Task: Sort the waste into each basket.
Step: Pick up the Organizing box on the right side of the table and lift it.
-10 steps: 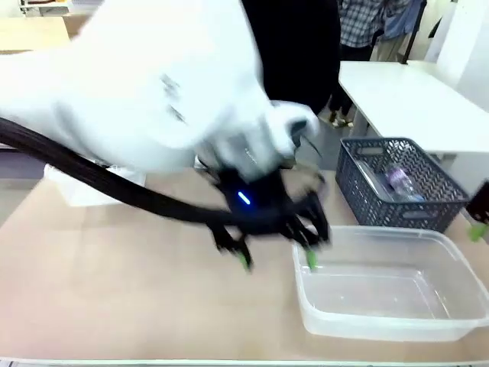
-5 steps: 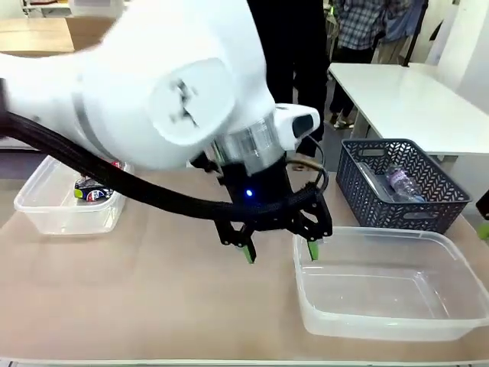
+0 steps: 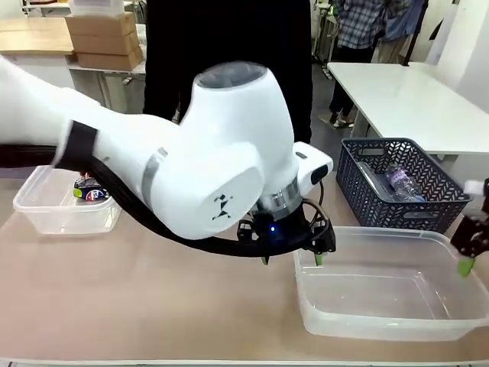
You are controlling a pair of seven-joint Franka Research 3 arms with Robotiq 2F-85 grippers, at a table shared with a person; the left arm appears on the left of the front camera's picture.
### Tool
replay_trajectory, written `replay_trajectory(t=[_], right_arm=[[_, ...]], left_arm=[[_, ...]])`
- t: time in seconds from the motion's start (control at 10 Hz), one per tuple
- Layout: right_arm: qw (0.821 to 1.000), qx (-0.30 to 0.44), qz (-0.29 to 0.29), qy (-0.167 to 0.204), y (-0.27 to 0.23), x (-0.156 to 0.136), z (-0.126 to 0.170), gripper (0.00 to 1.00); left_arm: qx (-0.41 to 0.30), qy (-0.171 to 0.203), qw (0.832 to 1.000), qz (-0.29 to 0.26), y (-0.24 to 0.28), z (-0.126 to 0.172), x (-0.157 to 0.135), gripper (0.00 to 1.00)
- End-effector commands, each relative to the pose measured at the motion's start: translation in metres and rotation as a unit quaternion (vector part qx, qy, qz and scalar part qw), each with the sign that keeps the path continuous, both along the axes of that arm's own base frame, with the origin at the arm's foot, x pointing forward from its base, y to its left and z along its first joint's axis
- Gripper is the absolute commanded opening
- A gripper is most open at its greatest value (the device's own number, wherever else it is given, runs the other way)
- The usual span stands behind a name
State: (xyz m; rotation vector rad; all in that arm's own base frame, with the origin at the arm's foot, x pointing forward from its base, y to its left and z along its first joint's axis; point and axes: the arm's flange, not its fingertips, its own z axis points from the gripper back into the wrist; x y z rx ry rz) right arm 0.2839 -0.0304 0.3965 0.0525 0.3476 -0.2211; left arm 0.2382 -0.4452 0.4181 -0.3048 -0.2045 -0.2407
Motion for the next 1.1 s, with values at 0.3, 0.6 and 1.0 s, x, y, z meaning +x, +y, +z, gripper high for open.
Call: replay_trajectory(t=[0.3,0.6,1.0], right_arm=[[0.996,-0.012,0.009,0.093,0.013,-0.006,-0.063,1.00],[0.995,-0.005,0.002,0.096,0.011,-0.009,-0.067,1.00],[0.996,0.017,-0.012,0.092,0.004,-0.008,-0.062,1.00]], left_arm=[[0.034,0.005,0.999,0.018,-0.018,-0.019,0.004,1.00],[0.047,0.011,0.999,0.009,-0.028,-0.027,0.006,1.00],[0.084,0.021,0.996,0.027,-0.037,-0.041,0.013,0.42]])
